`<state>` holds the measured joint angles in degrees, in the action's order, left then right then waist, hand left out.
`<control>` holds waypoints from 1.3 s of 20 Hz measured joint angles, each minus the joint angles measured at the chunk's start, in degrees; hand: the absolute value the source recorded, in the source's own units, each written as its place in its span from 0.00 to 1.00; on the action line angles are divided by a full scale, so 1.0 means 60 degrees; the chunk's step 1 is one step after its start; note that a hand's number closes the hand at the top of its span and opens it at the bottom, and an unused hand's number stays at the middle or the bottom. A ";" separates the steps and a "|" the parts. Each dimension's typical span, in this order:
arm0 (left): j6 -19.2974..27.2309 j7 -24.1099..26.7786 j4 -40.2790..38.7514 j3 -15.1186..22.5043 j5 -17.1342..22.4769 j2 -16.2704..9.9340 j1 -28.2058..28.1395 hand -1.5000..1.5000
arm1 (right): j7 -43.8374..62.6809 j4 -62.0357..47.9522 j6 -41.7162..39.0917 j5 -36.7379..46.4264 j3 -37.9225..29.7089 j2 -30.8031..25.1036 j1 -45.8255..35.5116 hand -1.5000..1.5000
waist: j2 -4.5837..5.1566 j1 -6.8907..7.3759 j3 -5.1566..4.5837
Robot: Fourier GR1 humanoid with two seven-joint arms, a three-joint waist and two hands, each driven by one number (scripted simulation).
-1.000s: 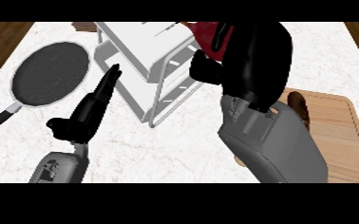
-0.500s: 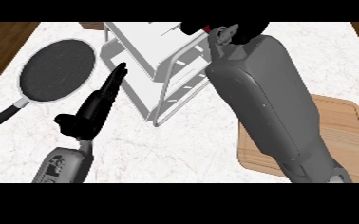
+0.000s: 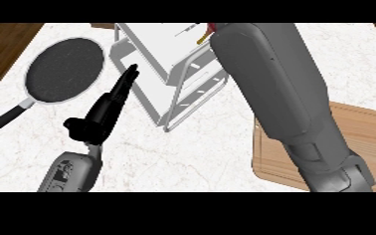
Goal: Pick the pear from the cutting board and place it in the tiered basket
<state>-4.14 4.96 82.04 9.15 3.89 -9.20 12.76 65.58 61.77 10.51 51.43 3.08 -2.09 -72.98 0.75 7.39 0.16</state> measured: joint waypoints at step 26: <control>0.0285 0.0161 0.0616 -0.0720 0.0073 -0.0351 -0.1447 0.50 | 0.0008 -0.1827 0.5348 0.2601 -0.1508 0.0293 -0.0858 0.00 | -0.0468 -0.1525 0.0064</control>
<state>-2.43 5.93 85.74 4.83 4.32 -11.31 4.08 65.63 50.81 42.60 67.04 -5.97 -0.33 -78.12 -2.05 -1.76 0.54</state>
